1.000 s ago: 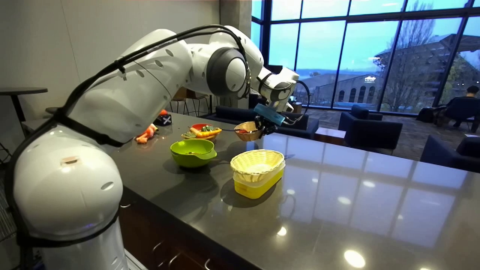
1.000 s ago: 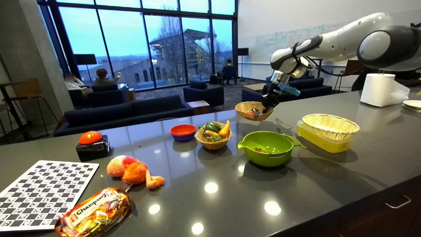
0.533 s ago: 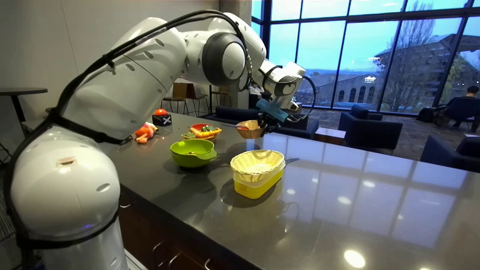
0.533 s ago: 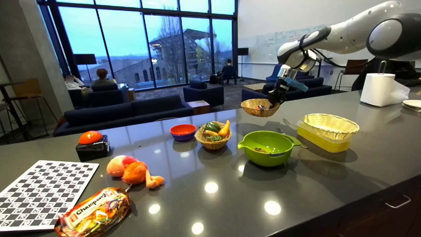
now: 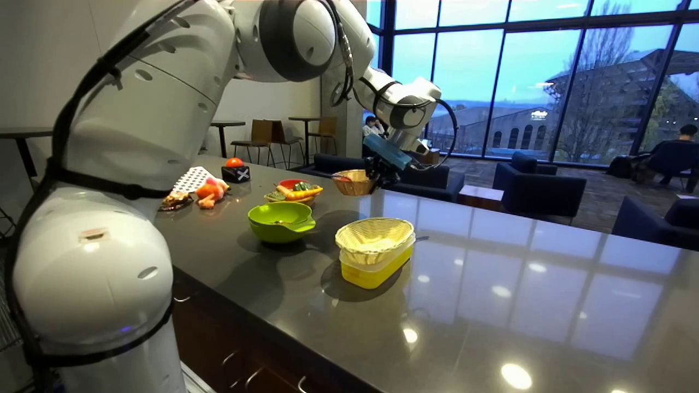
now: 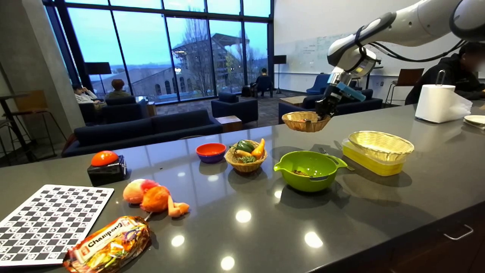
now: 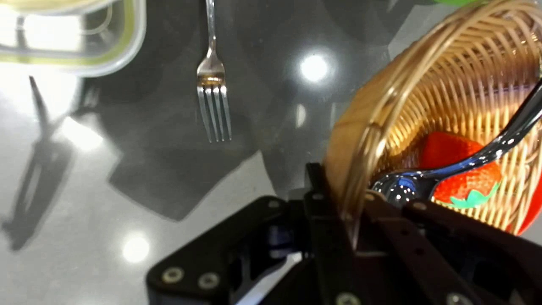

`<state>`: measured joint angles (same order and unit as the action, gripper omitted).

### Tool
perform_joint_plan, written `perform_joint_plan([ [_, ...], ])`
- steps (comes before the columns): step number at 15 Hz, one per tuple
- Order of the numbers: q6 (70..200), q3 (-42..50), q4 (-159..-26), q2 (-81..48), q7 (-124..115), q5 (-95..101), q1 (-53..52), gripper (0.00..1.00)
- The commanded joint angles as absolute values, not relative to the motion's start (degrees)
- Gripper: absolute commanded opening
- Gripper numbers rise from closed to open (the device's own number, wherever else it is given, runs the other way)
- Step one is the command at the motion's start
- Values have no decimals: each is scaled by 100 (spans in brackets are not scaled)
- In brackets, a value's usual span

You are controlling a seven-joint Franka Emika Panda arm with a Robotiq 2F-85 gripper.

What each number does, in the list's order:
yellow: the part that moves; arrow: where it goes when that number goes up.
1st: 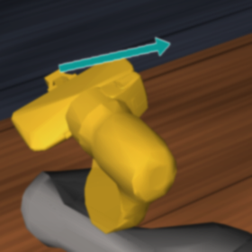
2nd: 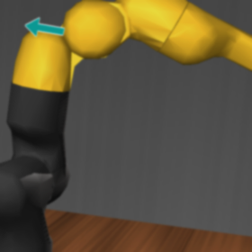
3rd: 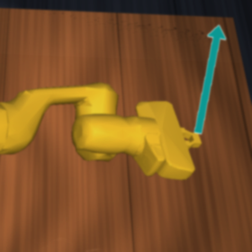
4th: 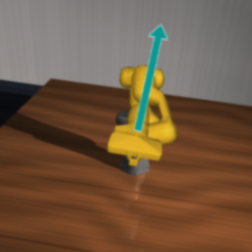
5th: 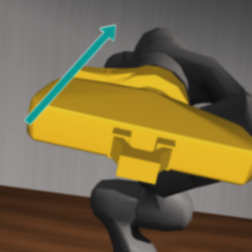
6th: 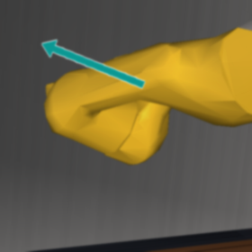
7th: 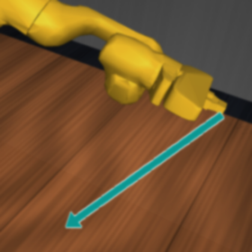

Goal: Put the weaved basket on the yellow box

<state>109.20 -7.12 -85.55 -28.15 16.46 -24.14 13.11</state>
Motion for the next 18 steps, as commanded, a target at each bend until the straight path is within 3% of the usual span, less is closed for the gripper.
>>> perform_joint_plan([
  [1,11289,-560,-9725,-1948,1852,-2791,1272,2],
  [8,11993,-345,-11228,-1059,2251,-3461,1197,2],
  [18,12207,94,-12386,-56,2274,-3491,946,2],
])
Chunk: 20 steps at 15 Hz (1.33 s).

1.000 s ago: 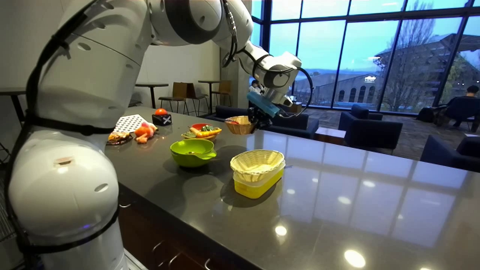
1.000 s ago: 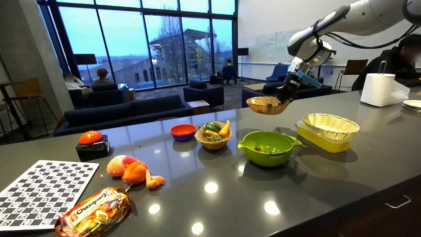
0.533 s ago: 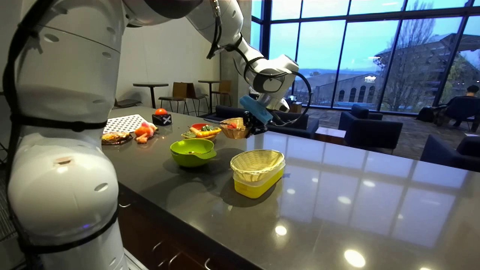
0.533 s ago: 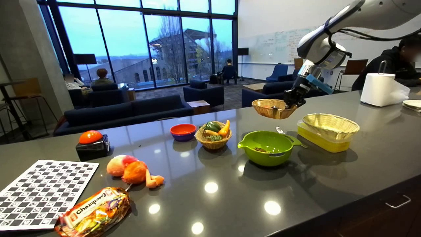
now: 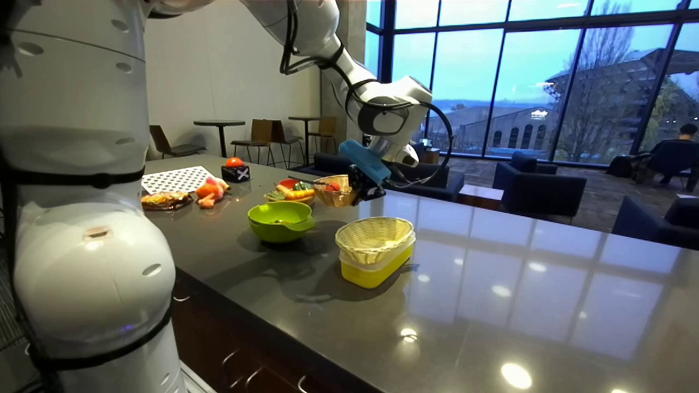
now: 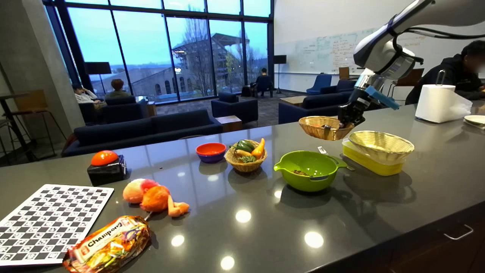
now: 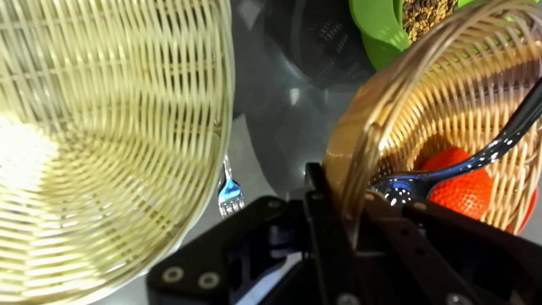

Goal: Put the weaved basket on the yellow box

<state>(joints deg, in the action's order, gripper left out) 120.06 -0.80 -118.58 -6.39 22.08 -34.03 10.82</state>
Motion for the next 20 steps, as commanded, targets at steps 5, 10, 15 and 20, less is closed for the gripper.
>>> perform_joint_plan([
  [5,12514,309,-12946,486,2347,-3586,837,2],
  [10,12586,583,-13410,867,2491,-3711,799,2],
  [15,12489,864,-13681,1149,2631,-3646,818,2],
  [20,12293,1075,-13752,1320,2713,-3503,835,2],
])
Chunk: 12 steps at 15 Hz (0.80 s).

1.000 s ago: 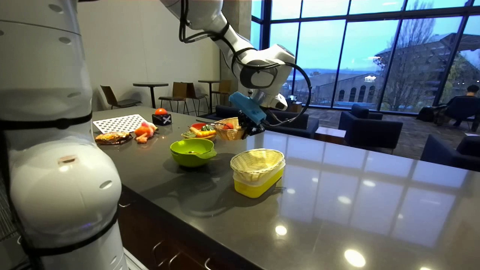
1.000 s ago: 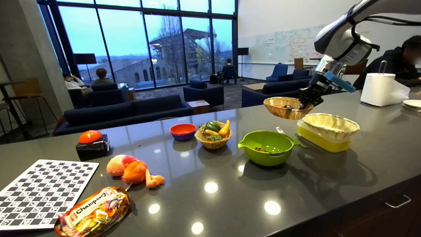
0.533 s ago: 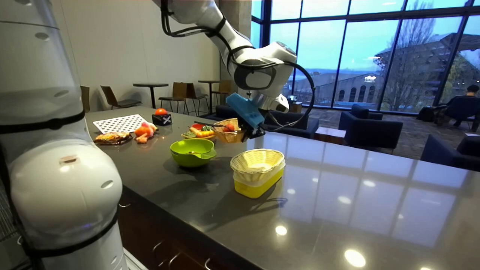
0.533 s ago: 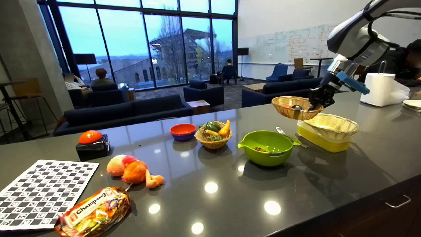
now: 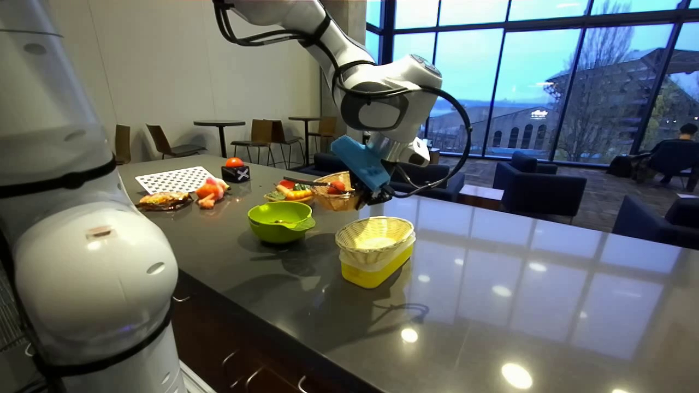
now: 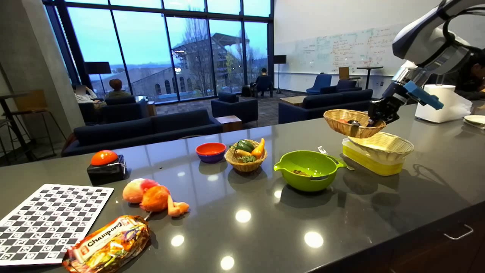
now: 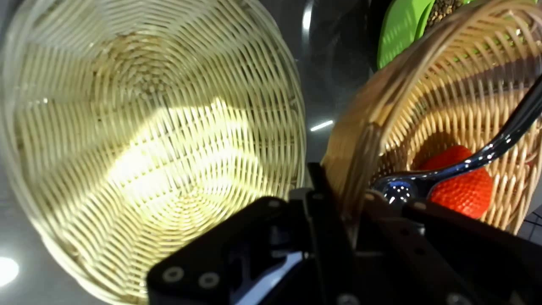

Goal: Put the weaved basket on the yellow box

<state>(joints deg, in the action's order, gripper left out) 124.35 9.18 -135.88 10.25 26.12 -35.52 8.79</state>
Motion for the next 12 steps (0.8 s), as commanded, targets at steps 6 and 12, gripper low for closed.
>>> perform_joint_plan([
  [6,12064,1312,-13788,1300,2842,-3508,893,2],
  [12,11710,1587,-13750,1138,2952,-3476,991,2],
])
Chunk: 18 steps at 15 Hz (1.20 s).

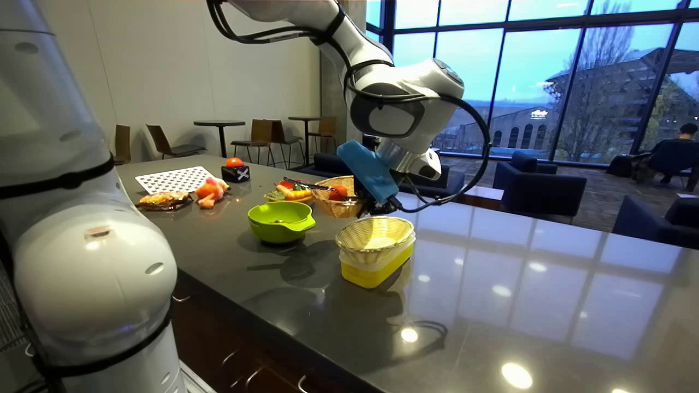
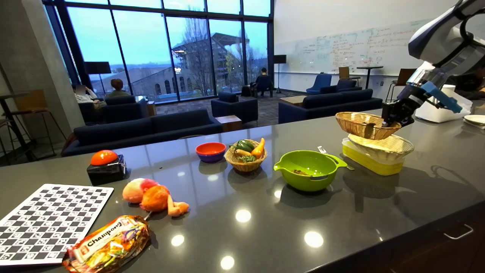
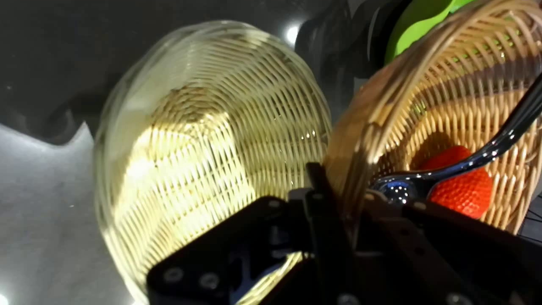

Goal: Put the weaved basket on the yellow box

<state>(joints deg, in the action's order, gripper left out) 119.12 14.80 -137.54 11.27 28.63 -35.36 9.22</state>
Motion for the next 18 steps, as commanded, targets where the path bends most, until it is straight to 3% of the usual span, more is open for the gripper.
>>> perform_joint_plan([
  [1,11669,1611,-13738,1109,2966,-3461,1008,2],
  [18,11865,1791,-13829,1075,2989,-2852,1187,2],
])
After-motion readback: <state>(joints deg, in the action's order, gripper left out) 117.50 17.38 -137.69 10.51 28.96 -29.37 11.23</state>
